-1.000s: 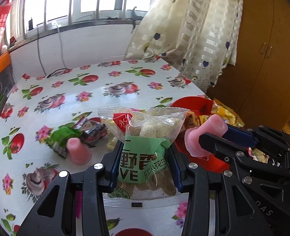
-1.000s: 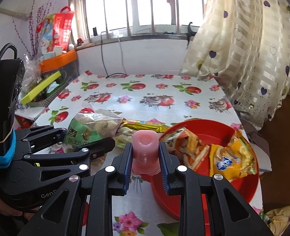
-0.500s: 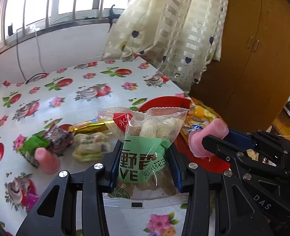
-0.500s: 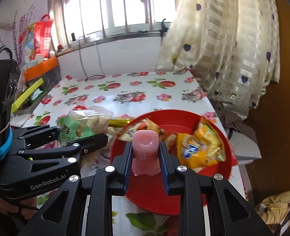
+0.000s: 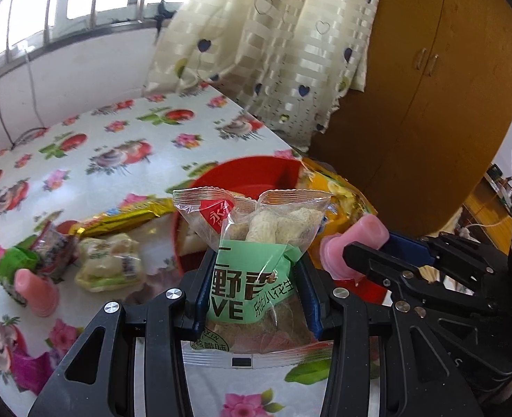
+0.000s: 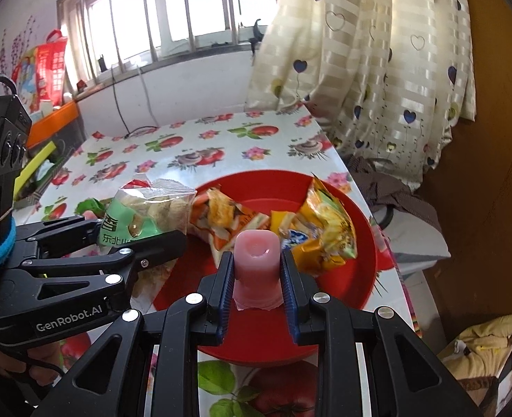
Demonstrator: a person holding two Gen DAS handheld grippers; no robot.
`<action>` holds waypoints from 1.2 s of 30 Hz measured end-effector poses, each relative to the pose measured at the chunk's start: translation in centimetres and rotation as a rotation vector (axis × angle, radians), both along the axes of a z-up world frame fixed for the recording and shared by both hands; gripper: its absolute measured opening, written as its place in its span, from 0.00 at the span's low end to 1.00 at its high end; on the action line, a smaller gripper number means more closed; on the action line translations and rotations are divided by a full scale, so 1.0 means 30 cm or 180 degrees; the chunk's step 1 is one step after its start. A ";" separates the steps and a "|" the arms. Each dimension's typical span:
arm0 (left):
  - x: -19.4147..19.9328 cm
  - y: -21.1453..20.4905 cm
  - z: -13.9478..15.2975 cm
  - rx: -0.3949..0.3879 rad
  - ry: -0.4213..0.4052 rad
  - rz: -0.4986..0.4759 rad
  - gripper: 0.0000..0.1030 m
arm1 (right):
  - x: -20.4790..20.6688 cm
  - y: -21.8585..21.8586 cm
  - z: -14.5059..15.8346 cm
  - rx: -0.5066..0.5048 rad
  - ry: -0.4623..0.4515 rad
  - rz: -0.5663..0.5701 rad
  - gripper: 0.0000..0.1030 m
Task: Organize snacks
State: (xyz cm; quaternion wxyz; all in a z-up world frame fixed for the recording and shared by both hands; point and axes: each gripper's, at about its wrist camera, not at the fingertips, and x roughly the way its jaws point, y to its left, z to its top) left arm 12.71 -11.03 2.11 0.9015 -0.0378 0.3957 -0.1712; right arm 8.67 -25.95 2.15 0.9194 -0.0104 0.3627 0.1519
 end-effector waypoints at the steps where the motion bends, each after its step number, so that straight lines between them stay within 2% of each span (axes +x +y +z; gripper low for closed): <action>1: 0.005 -0.009 -0.008 -0.0005 0.0031 -0.0031 0.43 | 0.004 -0.007 -0.007 -0.0005 0.0016 -0.0022 0.22; 7: 0.034 -0.052 -0.031 0.0025 0.0072 -0.0149 0.43 | 0.033 -0.049 -0.044 -0.0041 0.0113 -0.0163 0.22; 17: 0.063 -0.106 -0.034 -0.0097 0.0121 -0.0404 0.43 | 0.084 -0.105 -0.082 -0.0090 0.0198 -0.0331 0.22; 26: 0.121 -0.127 -0.108 -0.0045 0.0301 -0.0436 0.43 | 0.145 -0.123 -0.095 -0.0129 0.0195 -0.0366 0.22; 36: 0.183 -0.166 -0.137 0.0050 0.0283 -0.0458 0.43 | 0.188 -0.152 -0.095 -0.0061 0.0241 -0.0381 0.23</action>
